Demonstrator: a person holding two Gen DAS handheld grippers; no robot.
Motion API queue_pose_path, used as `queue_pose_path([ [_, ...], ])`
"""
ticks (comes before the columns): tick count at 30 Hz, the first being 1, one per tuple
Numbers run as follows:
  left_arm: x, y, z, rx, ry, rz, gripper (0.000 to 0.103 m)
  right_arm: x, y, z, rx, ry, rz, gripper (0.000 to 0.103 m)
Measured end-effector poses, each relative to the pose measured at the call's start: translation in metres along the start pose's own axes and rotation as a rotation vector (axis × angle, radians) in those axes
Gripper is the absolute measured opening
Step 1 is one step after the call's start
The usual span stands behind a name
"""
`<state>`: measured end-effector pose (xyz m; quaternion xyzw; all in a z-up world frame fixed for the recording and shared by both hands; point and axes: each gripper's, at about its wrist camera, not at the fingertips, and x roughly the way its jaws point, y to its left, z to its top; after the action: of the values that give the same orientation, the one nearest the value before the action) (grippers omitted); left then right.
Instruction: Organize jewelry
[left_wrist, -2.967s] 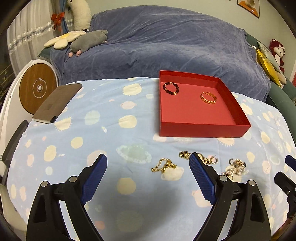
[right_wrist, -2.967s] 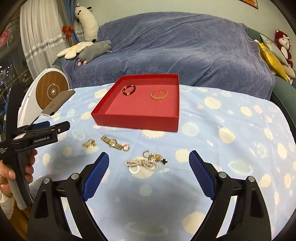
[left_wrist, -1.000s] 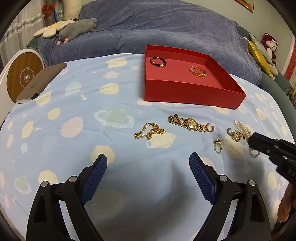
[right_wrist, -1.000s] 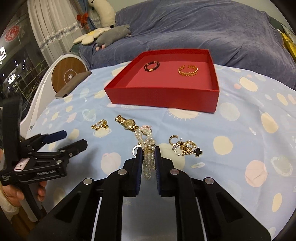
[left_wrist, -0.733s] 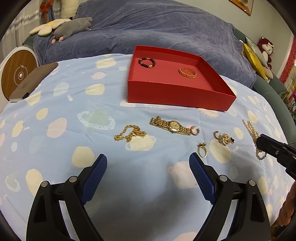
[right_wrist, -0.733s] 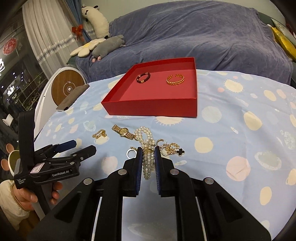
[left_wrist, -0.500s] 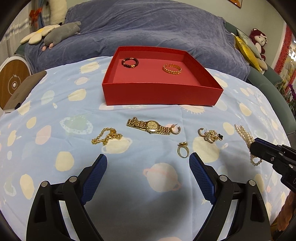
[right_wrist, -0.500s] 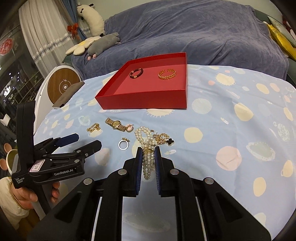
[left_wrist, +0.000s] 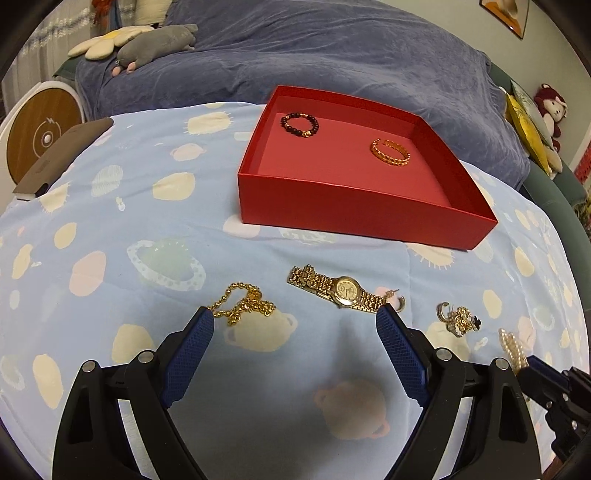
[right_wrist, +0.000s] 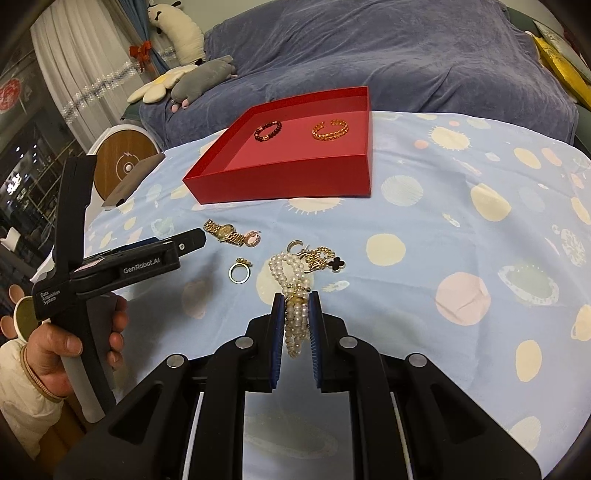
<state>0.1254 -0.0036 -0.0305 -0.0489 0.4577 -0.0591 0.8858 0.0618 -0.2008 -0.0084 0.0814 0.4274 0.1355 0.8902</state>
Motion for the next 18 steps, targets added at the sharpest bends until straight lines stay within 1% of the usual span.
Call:
queue_pose_path([
  [4,0.006,-0.008,0.006,-0.005,-0.005,-0.002,0.086,0.007,0.003,0.003,0.009,0.007,0.011,0.012],
  [6,0.011,-0.015,0.008,0.002,-0.013,0.014,0.086,0.010,0.005,0.004,0.008,0.009,0.015,0.012],
  [7,0.013,-0.020,0.010,0.014,-0.021,0.025,0.086,0.011,0.006,0.004,0.009,0.010,0.018,0.012],
  [10,0.023,-0.032,0.012,0.066,-0.046,0.094,0.086,0.014,0.005,0.004,0.012,0.016,0.017,0.012],
  [12,0.032,-0.036,0.012,0.093,-0.030,0.129,0.086,0.015,0.003,0.005,0.019,0.021,0.017,0.012],
  [14,0.040,-0.035,0.009,0.101,-0.002,0.144,0.084,0.015,0.000,0.005,0.019,0.022,0.015,0.012],
  [15,0.040,-0.036,0.007,0.115,-0.017,0.162,0.083,0.015,-0.001,0.005,0.019,0.021,0.012,0.012],
  [18,0.038,-0.031,0.005,0.117,-0.010,0.153,0.082,0.015,-0.005,0.006,0.025,0.023,0.011,0.012],
])
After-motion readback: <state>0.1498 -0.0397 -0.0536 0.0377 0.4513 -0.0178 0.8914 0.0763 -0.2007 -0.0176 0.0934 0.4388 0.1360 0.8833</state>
